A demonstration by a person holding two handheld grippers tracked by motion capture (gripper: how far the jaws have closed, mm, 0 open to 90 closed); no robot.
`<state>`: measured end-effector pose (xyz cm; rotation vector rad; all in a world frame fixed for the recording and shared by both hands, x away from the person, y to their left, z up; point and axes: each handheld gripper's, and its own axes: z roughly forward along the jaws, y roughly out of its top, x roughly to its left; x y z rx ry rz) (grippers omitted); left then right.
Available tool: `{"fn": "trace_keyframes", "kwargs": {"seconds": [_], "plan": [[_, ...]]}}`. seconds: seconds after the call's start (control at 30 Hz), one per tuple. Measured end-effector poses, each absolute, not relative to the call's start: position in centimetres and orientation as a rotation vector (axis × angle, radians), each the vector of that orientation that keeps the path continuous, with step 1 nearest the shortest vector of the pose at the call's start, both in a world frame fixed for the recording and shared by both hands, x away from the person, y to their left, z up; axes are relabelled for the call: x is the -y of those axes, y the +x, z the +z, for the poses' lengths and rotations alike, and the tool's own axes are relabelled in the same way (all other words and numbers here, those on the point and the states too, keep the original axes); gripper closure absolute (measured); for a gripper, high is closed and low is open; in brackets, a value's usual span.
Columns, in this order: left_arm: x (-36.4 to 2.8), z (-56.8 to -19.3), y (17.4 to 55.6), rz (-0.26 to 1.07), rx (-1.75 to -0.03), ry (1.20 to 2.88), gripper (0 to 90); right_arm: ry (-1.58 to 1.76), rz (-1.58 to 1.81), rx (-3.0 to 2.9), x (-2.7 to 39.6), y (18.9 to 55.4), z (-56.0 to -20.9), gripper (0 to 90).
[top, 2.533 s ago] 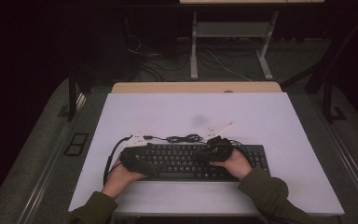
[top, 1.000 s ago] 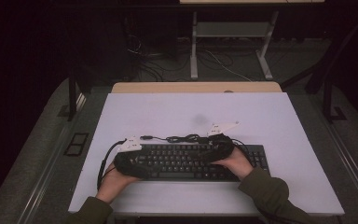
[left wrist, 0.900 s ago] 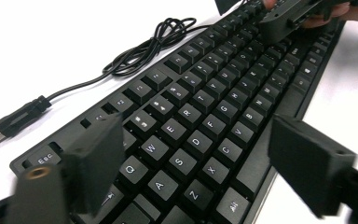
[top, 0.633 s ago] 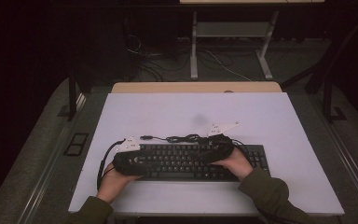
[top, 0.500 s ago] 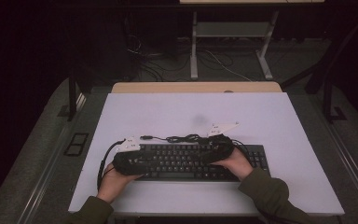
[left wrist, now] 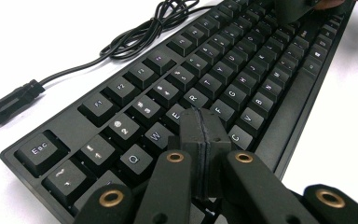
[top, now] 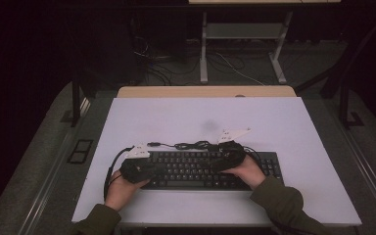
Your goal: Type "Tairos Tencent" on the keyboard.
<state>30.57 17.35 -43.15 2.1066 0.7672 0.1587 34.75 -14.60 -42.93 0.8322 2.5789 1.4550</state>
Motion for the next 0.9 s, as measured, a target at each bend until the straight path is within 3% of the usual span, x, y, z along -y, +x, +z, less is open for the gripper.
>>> {"fn": "trace_keyframes", "kwargs": {"seconds": [0.9], "plan": [[-16.94,-43.78,30.95,0.133,-0.766,2.139,89.2,0.835,1.450,-2.585,14.49,34.75,-43.08,26.7]]}}
